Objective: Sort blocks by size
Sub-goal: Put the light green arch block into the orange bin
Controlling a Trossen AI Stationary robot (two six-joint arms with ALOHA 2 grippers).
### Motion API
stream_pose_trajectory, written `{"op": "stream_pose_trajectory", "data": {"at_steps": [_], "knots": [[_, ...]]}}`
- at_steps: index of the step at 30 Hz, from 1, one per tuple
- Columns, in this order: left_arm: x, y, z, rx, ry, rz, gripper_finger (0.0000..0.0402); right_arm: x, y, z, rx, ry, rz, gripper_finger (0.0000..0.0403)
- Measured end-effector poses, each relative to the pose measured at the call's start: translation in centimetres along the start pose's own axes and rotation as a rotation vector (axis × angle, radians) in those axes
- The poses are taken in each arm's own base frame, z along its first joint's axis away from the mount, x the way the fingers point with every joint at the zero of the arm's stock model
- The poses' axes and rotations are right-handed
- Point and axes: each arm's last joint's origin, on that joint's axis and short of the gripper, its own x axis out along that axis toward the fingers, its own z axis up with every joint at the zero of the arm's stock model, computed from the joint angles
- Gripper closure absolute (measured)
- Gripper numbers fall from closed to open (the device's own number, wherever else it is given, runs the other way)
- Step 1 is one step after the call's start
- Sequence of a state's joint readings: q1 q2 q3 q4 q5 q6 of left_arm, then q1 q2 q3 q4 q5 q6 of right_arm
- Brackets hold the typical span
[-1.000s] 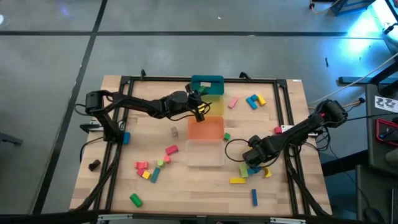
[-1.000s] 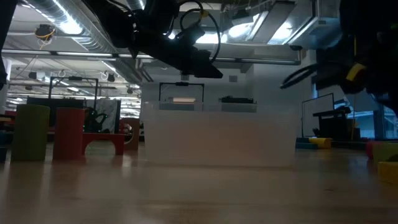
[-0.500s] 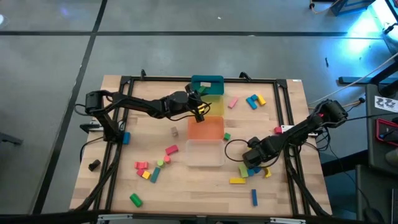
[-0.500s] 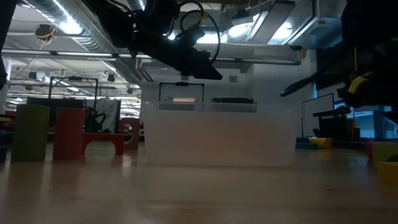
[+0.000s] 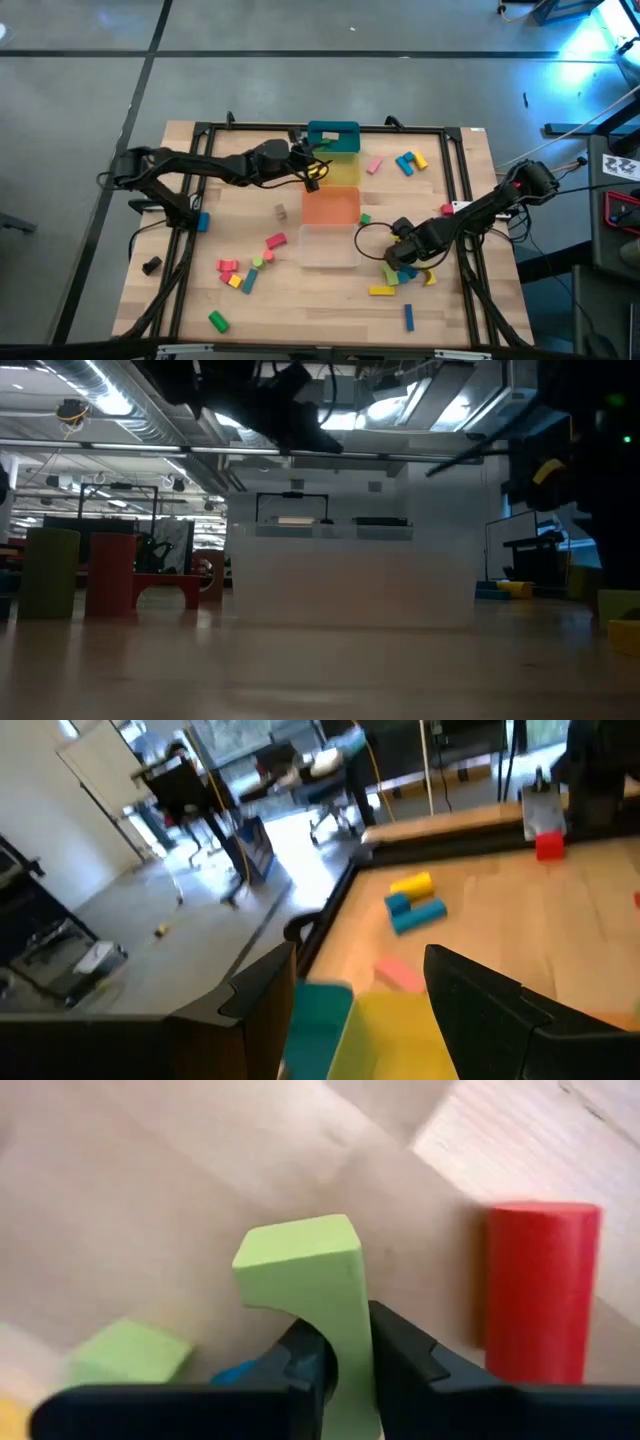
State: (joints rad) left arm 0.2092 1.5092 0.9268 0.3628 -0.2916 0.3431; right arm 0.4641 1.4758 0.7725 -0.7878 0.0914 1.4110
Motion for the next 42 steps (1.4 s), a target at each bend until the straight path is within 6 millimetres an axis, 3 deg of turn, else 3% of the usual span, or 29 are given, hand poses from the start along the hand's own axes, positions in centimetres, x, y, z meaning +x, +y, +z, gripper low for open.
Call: {"op": "stream_pose_trajectory", "data": {"at_steps": [10,17,29,42], "knots": [[-5.0,1.6,0.1,-0.022,0.242,-0.075,0.0194,-3.9,2.5,1.5,-0.120,-0.214,0.039,0.0349],[-7.4,2.0,-1.0,-0.098,0.428,-0.105,0.0194,-5.9,3.6,4.9,-0.194,-0.371,0.066,0.0341],[-8.4,0.6,-1.5,-0.092,0.523,-0.161,0.0194,-6.5,3.5,12.5,-0.402,-0.512,0.250,0.0333],[-9.3,-1.2,-1.3,-0.173,0.555,-0.194,0.0194,-6.4,1.6,15.5,-0.384,-0.533,0.210,0.0320]]}}
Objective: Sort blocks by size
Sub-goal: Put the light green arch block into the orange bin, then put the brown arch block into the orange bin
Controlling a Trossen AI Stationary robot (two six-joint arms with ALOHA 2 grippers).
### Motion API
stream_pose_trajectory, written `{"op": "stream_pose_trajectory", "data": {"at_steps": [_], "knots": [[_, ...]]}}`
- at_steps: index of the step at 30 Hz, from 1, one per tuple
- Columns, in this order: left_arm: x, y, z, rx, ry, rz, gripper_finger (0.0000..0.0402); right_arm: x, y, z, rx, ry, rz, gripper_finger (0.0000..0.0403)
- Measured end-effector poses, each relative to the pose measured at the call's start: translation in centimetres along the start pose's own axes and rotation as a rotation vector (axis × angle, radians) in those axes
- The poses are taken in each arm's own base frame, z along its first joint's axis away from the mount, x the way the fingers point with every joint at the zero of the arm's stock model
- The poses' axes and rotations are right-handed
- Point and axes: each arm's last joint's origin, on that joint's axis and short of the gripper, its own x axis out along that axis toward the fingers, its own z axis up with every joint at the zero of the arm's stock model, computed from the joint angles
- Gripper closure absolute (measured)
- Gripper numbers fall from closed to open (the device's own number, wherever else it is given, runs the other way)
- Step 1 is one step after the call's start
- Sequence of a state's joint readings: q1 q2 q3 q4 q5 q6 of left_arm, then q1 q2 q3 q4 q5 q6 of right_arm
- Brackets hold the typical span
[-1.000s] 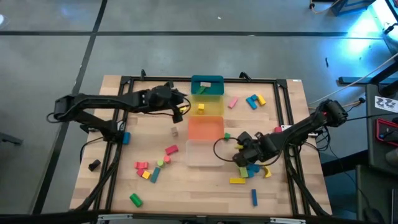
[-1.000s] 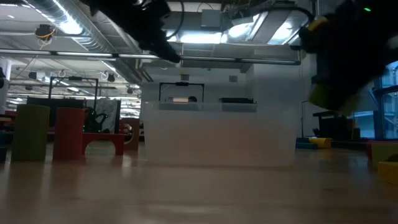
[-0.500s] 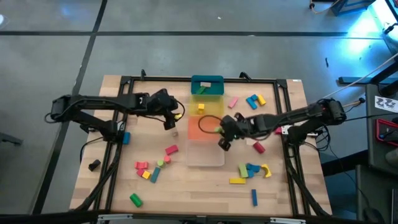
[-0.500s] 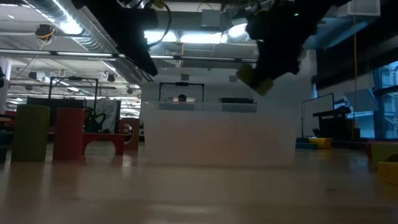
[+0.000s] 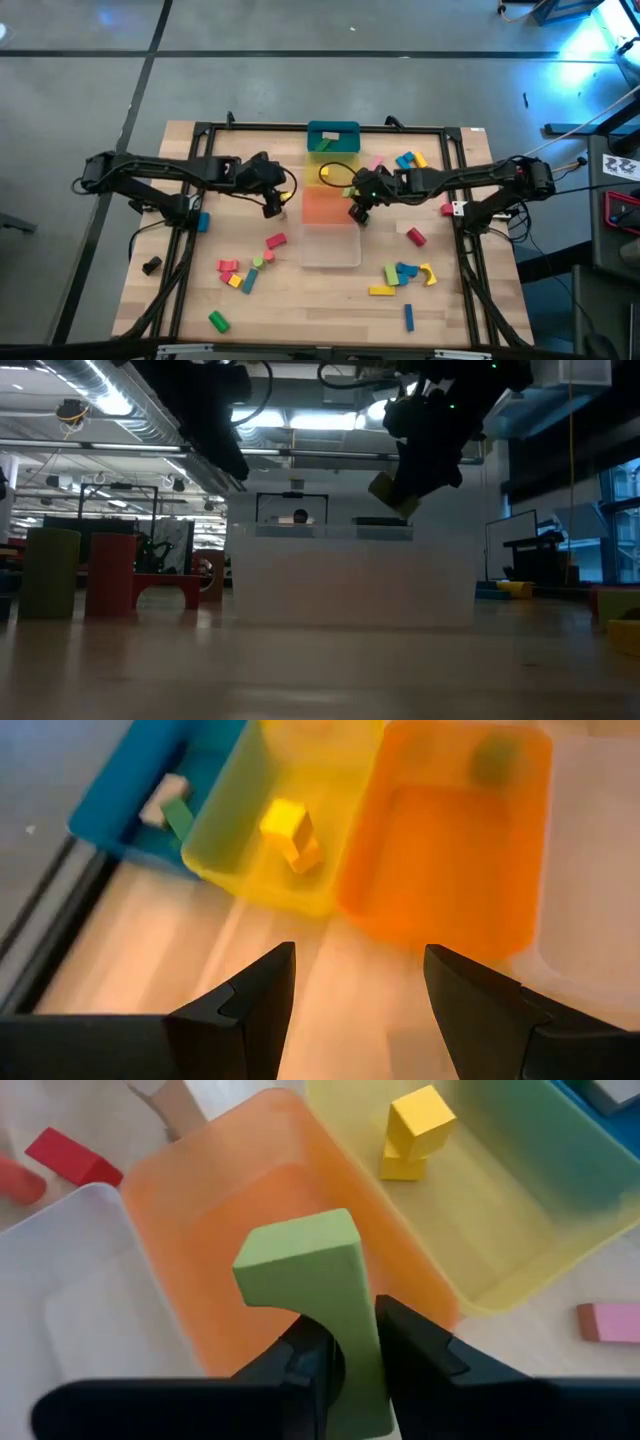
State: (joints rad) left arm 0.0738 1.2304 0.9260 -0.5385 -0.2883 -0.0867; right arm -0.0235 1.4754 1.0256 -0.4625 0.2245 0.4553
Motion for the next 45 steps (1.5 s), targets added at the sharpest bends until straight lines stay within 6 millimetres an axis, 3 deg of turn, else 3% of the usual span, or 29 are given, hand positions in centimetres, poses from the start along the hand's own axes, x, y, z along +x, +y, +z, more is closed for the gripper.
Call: {"op": "stream_pose_trajectory", "data": {"at_steps": [14,45], "knots": [[0.3,-1.8,-3.3,-0.171,0.202,-0.042,0.0194,0.0,-0.1,0.1,-0.014,-0.002,-0.001,0.0242],[4.3,-2.6,-8.1,-0.146,0.053,-0.084,0.0194,0.0,-0.1,0.1,-0.018,-0.001,-0.001,0.0237]]}}
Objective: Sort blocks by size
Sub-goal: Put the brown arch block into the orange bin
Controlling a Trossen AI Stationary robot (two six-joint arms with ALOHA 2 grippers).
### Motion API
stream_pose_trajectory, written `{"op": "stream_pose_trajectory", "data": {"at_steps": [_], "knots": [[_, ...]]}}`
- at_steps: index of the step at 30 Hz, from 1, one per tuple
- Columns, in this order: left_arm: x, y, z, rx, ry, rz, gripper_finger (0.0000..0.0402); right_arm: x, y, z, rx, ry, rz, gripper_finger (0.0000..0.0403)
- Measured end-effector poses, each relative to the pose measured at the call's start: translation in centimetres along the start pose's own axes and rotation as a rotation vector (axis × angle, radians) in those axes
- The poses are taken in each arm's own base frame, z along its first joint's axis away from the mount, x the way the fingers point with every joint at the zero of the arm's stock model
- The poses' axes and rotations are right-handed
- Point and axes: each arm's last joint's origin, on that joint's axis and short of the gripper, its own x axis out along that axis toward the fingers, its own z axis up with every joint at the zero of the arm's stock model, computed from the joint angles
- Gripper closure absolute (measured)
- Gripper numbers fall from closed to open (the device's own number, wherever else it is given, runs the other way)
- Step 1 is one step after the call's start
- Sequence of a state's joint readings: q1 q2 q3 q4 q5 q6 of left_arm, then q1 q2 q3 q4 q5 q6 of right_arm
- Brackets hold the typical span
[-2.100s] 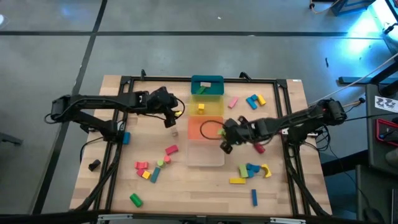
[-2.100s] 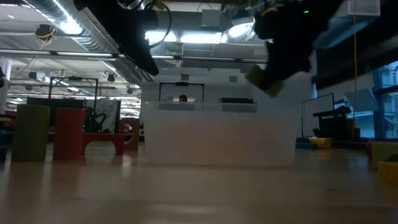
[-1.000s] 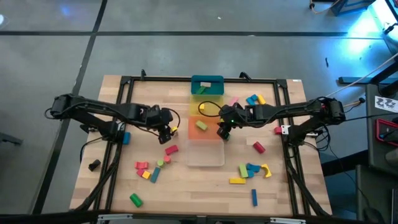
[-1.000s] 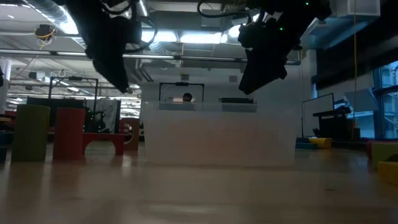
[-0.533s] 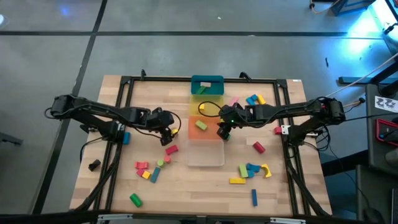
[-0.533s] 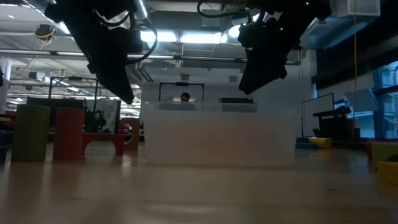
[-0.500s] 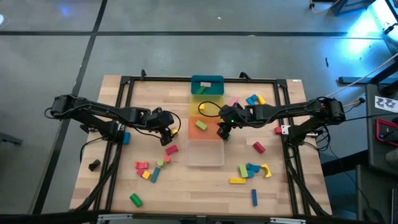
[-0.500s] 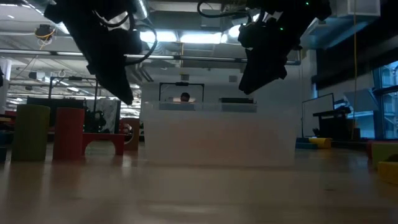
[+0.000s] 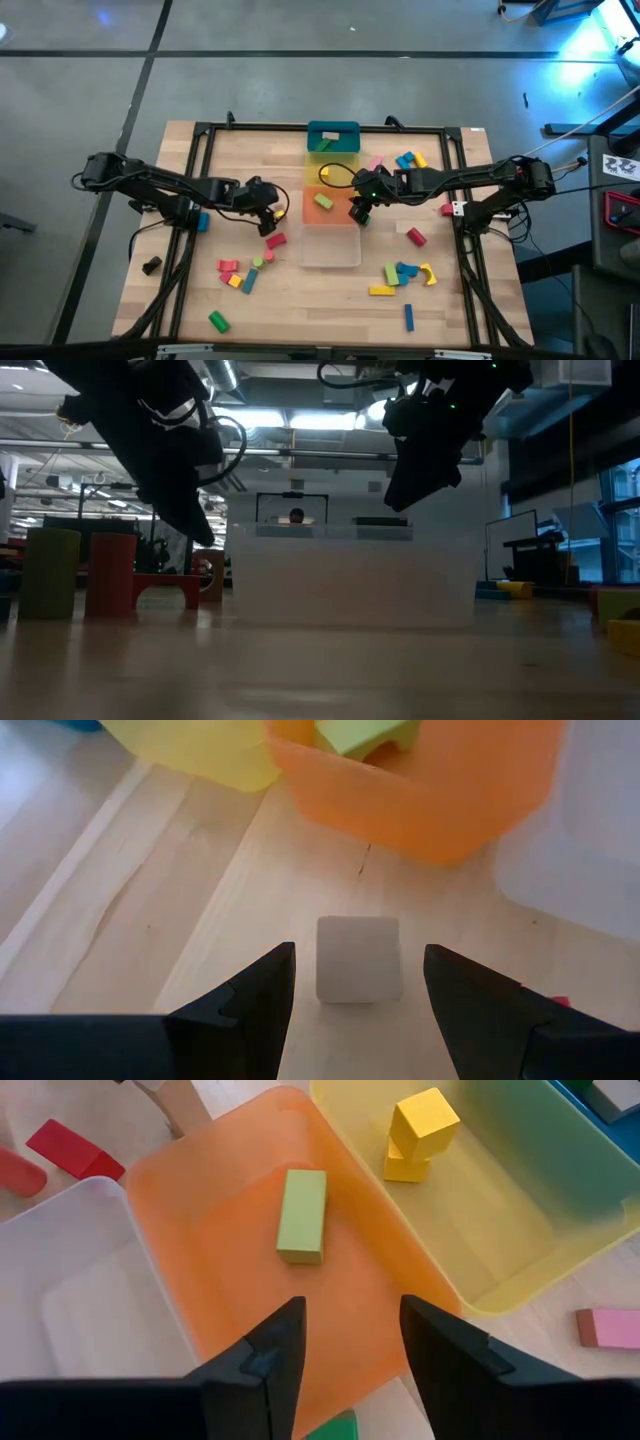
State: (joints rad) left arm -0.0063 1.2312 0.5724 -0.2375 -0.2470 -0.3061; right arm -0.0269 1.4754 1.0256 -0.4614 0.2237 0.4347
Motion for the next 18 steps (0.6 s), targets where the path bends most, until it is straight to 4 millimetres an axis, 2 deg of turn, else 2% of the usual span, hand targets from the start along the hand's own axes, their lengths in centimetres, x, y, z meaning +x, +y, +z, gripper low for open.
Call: {"op": "stream_pose_trajectory", "data": {"at_steps": [12,18], "knots": [[0.2,0.0,-0.1,-0.002,-0.007,-0.002,0.0194,0.0,0.0,0.0,0.000,0.000,0.000,0.0237],[1.2,-0.2,-0.5,0.009,0.032,0.010,0.0194,0.0,0.0,0.0,0.000,0.000,0.000,0.0237]]}}
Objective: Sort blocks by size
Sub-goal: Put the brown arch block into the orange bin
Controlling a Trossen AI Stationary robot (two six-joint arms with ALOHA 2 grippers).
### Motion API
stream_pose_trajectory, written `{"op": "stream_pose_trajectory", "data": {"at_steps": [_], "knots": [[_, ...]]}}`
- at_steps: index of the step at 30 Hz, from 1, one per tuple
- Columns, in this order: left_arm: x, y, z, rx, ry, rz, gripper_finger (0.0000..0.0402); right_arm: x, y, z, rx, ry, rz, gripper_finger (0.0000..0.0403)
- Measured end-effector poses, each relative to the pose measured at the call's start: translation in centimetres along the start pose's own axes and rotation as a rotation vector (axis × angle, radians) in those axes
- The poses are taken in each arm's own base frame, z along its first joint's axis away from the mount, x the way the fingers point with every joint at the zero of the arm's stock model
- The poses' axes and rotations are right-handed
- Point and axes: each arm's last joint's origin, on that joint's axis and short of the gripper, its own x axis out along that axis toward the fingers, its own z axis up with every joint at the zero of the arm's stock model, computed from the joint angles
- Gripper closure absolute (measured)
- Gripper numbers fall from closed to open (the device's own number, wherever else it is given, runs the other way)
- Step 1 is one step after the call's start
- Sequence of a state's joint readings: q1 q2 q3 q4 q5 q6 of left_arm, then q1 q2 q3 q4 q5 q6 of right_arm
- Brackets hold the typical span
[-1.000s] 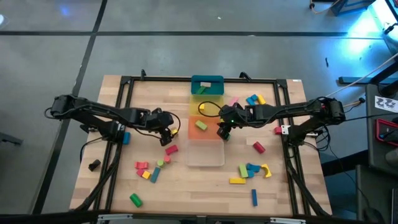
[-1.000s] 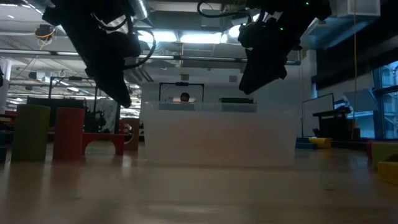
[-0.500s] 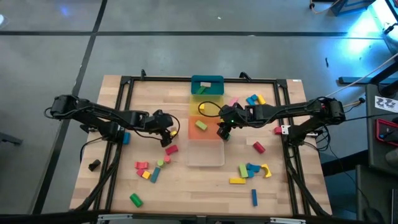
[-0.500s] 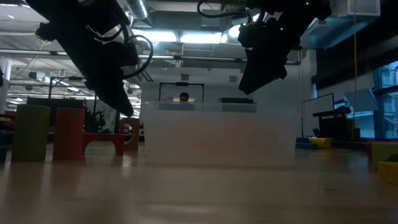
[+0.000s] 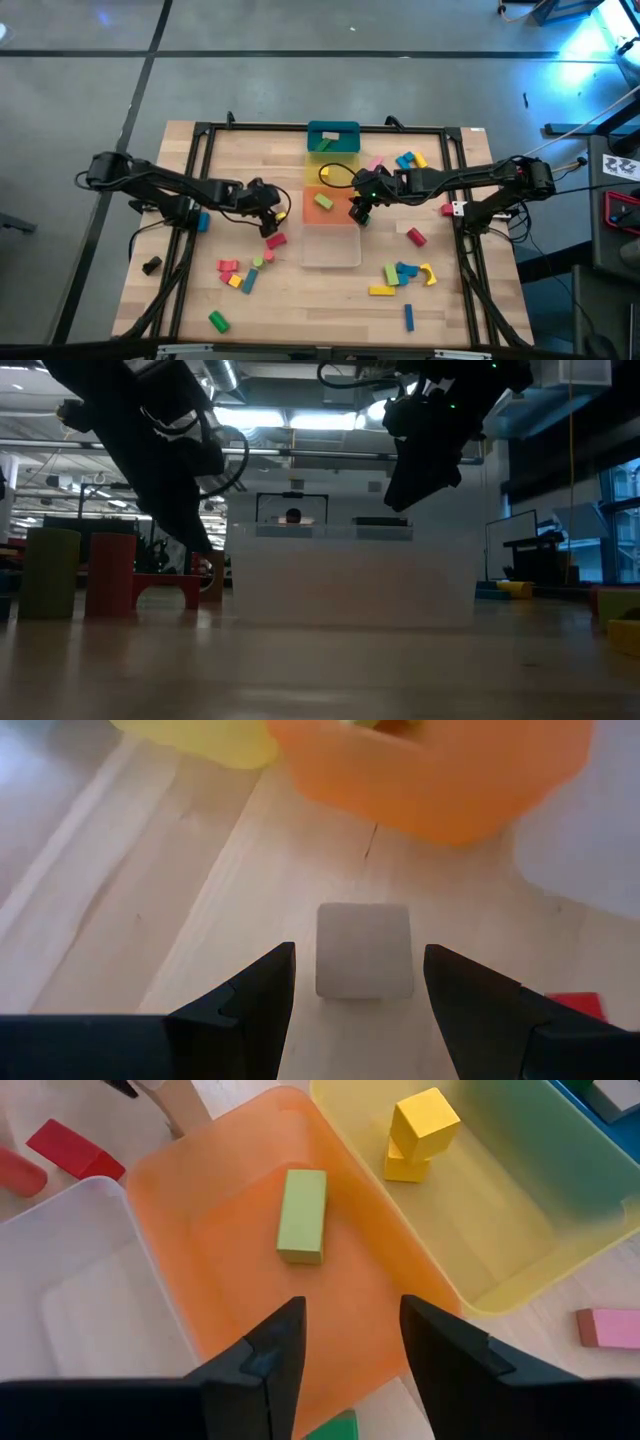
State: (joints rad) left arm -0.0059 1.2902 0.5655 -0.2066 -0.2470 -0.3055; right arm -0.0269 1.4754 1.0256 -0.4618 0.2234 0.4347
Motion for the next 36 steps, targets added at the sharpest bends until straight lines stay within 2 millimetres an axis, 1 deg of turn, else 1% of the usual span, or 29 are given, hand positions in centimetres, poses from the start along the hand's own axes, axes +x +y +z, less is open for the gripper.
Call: {"op": "stream_pose_trajectory", "data": {"at_steps": [5,9,12,16,17,20,22,24,27,30,33,36], "knots": [[0.8,-0.3,0.3,0.022,-0.037,-0.010,0.0194,0.0,0.0,0.0,0.000,0.000,0.000,0.0237],[1.2,-0.4,0.2,0.021,-0.024,-0.003,0.0200,0.0,0.0,0.0,0.000,0.001,0.000,0.0237],[1.3,-0.3,-0.1,0.022,0.004,0.005,0.0227,0.0,0.0,0.0,0.000,0.001,-0.001,0.0237],[1.4,-0.3,0.0,0.023,-0.002,0.004,0.0280,0.0,0.0,0.0,-0.001,0.002,-0.001,0.0237],[1.3,-0.3,0.1,0.026,-0.009,0.002,0.0283,0.0,0.0,0.0,-0.009,0.003,-0.002,0.0237],[0.9,-0.4,0.4,0.026,-0.031,-0.005,0.0283,0.0,-0.1,-0.2,-0.075,0.018,-0.002,0.0237],[0.3,-0.5,1.3,0.040,-0.052,-0.013,0.0283,-0.3,-0.3,-0.2,-0.130,0.034,-0.007,0.0237],[-0.7,-0.5,2.3,0.067,-0.058,-0.016,0.0283,-0.8,-0.8,0.3,-0.171,0.049,-0.021,0.0237],[-2.4,-0.6,4.1,0.085,-0.092,-0.023,0.0283,-1.2,-2.2,0.8,-0.177,0.098,-0.092,0.0237],[-3.9,-0.5,6.1,0.067,-0.183,-0.036,0.0283,-1.2,-4.0,1.7,-0.128,0.094,-0.166,0.0237],[-4.3,-0.4,7.6,0.029,-0.286,-0.048,0.0283,-1.0,-6.3,2.3,-0.060,0.099,-0.219,0.0237],[-4.1,-0.3,8.6,0.004,-0.367,-0.059,0.0283,-0.9,-8.7,2.8,-0.029,0.104,-0.267,0.0237]]}}
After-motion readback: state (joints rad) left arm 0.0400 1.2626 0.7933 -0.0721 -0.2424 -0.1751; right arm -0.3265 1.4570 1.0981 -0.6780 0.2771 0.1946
